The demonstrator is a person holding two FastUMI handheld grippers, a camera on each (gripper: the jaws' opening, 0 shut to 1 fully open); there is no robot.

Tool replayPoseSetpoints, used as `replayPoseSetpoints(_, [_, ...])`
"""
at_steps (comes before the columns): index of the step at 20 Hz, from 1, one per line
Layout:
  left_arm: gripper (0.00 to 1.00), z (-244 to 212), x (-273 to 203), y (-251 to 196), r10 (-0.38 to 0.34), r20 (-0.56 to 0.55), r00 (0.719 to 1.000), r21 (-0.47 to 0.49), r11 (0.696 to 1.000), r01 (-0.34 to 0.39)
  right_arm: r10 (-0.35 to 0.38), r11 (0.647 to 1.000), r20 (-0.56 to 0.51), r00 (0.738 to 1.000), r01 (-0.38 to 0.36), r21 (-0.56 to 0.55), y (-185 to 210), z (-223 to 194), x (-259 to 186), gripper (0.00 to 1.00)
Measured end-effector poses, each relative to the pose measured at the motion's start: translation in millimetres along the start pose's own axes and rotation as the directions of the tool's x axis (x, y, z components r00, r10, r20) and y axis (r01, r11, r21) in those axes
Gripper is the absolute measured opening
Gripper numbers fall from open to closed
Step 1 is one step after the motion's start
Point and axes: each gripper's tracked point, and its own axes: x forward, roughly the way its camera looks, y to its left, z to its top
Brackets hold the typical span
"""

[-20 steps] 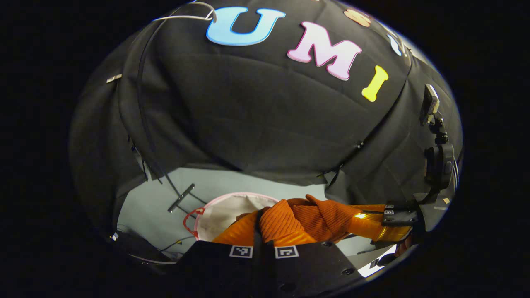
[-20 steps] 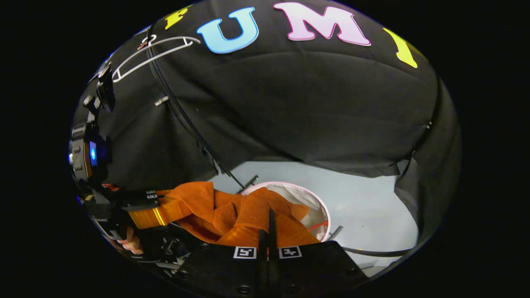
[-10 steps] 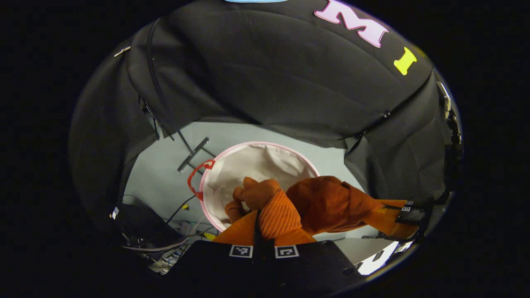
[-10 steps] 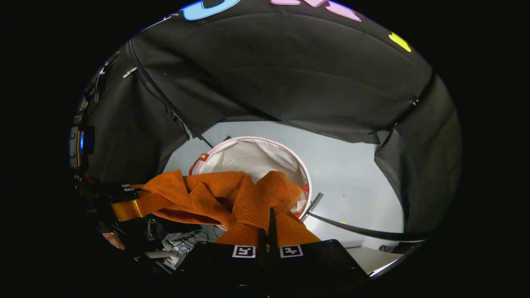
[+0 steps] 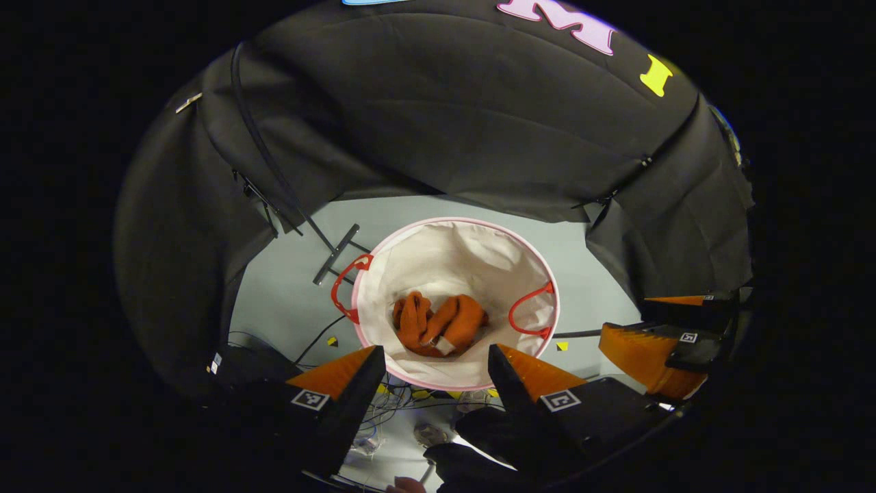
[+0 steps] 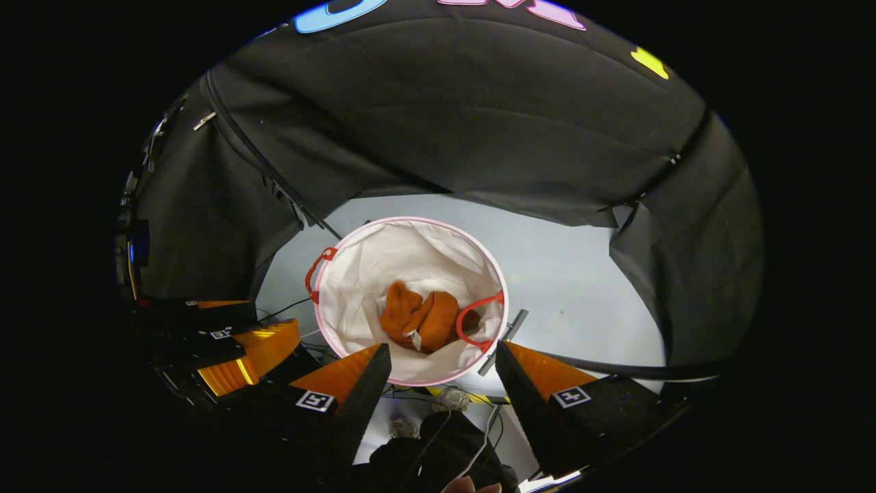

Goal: Grasp the clothes on the hanger with both hands and then place them into the laundry hamper below.

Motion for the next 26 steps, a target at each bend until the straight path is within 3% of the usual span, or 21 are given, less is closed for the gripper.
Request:
replayPoseSetpoints(7, [0.96, 7, -63, -1, -0.045, 0.159, 0.986, -0.007, 0.999, 0.047, -0.022, 0.999, 0.189, 0.982, 0.015, 0.037, 8, 24, -76, 0.99])
replayPoseSetpoints(11, [0.96, 15, -128, 0, -0.045, 0.298, 0.953, 0.040, 0.999, 0.035, -0.052, 0.998, 0.360, 0.932, 0.040, 0.040, 13, 47, -152, 0.99])
replayPoseSetpoints(13, [0.95, 21, -169, -2, -0.052, 0.369, 0.928, 0.049, 0.998, 0.037, -0.071, 0.997, 0.446, 0.892, 0.057, 0.044, 16, 58, -195, 1.00])
replayPoseSetpoints(19, [0.96, 28, -301, -4, -0.066, 0.600, 0.797, 0.064, 0.997, 0.035, -0.090, 0.996, 0.656, 0.749, 0.079, 0.047, 35, 73, -316, 0.99])
replayPoseSetpoints(23, [0.95, 16, -372, -12, -0.086, 0.704, 0.705, 0.079, 0.996, 0.042, -0.060, 0.998, 0.734, 0.676, 0.053, 0.033, 60, 61, -386, 0.99])
replayPoseSetpoints(26, [0.95, 7, -425, -28, -0.104, 0.768, 0.632, 0.098, 0.994, 0.044, -0.061, 0.998, 0.793, 0.607, 0.054, 0.036, 66, 51, -434, 0.99])
